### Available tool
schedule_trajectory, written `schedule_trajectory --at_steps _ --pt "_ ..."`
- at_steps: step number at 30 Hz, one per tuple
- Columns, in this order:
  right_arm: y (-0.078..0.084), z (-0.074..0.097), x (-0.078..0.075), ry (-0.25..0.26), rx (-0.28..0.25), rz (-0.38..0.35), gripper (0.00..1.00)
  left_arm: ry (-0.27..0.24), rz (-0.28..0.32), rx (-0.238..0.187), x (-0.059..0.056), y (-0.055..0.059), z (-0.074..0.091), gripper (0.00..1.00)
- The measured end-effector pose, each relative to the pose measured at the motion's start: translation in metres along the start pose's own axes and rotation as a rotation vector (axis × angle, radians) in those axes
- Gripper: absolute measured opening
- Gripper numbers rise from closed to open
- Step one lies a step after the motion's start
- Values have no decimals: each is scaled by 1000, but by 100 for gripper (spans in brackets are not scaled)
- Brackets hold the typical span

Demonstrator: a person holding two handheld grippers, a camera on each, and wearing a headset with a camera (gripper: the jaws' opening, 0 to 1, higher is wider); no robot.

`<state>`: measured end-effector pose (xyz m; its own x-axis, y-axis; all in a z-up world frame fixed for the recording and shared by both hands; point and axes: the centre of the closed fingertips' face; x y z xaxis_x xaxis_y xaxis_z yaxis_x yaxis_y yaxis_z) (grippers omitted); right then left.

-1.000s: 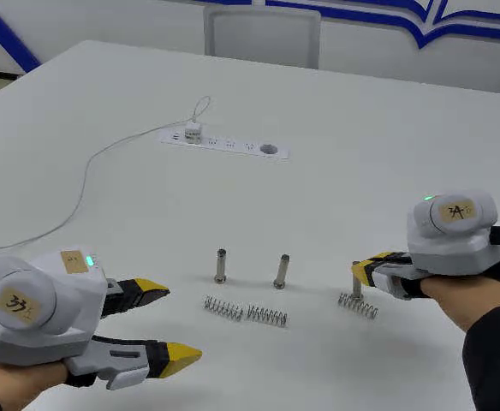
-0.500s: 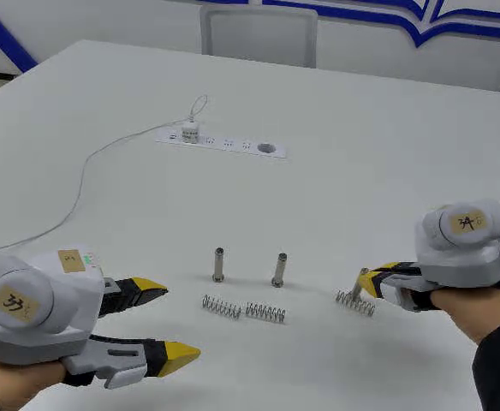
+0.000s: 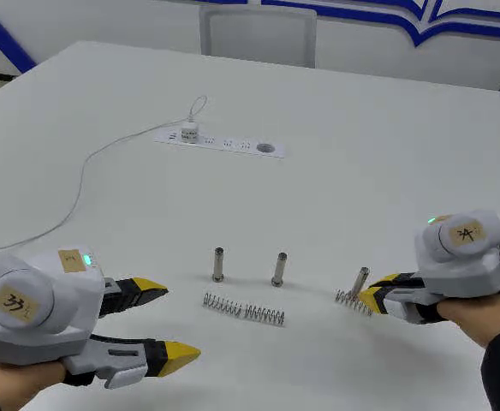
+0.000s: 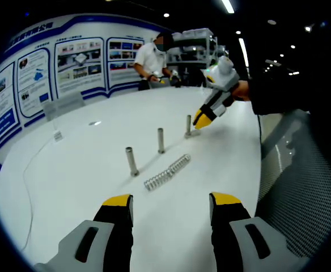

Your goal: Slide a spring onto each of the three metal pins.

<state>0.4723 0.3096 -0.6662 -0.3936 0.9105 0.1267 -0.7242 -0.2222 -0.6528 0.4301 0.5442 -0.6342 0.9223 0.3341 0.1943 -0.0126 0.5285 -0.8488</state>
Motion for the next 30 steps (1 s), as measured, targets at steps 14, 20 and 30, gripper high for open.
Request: schedule_trajectory --at_steps 14,20,30 --pt "22 -12 5 -51 137 132 12 3 2 6 -2 0 0 55" --pt "22 -12 6 -50 148 147 12 13 -4 8 -4 0 -1 53" --pt "27 -2 32 -92 149 152 12 53 -40 11 -11 -5 -4 52"
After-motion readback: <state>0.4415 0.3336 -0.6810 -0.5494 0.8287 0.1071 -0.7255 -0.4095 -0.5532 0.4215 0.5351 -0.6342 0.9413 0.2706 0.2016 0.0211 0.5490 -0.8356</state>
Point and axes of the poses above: the centre of the closed fingertips' face, and the gripper's own axes: z roughly backward along the fingers, x roughly to its left, y roughly out of its underside, and after that the axes turned 14 degrees about -z, right-handed
